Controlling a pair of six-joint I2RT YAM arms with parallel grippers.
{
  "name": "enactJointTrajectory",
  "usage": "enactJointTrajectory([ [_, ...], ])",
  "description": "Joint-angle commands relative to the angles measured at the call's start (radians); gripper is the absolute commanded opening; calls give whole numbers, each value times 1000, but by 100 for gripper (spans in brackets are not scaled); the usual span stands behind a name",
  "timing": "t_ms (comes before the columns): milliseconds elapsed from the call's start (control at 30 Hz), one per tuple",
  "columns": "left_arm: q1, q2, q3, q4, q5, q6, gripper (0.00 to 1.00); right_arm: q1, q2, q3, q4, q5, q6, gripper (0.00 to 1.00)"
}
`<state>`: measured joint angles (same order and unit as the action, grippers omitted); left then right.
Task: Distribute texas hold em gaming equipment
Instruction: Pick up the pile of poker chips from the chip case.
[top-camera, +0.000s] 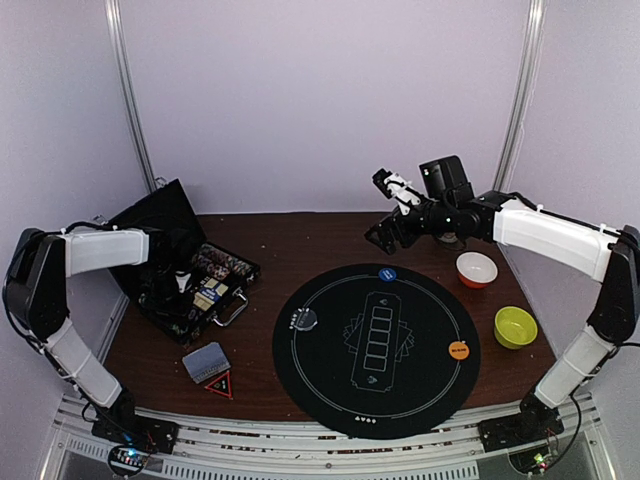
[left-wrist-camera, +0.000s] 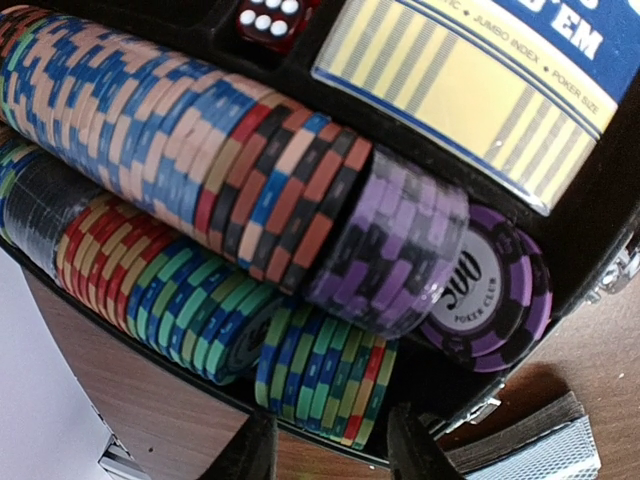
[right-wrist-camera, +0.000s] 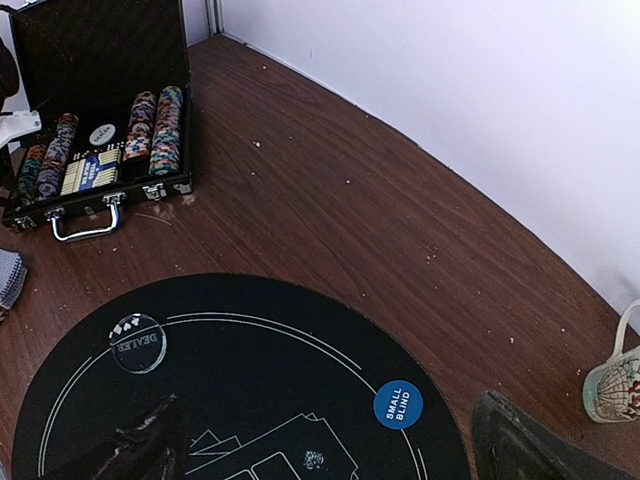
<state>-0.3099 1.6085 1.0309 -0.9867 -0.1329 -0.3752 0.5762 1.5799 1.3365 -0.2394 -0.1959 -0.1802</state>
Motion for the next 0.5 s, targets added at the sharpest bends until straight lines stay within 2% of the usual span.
enactJointTrajectory([
  [0, -10, -19, -7, 106, 41, 37, 40, -6, 13, 33, -27, -13, -2, 100],
  [133, -11, 1, -1, 101, -17, 68, 41, -6, 12, 32, -29, -12, -4, 100],
  [333, -10, -7, -6, 184, 71, 117, 47, -6, 13, 36, -35, -3, -6, 100],
  [467, -10, -8, -16, 202, 63, 141, 49, -6, 12, 34, -40, 3, -10, 100],
])
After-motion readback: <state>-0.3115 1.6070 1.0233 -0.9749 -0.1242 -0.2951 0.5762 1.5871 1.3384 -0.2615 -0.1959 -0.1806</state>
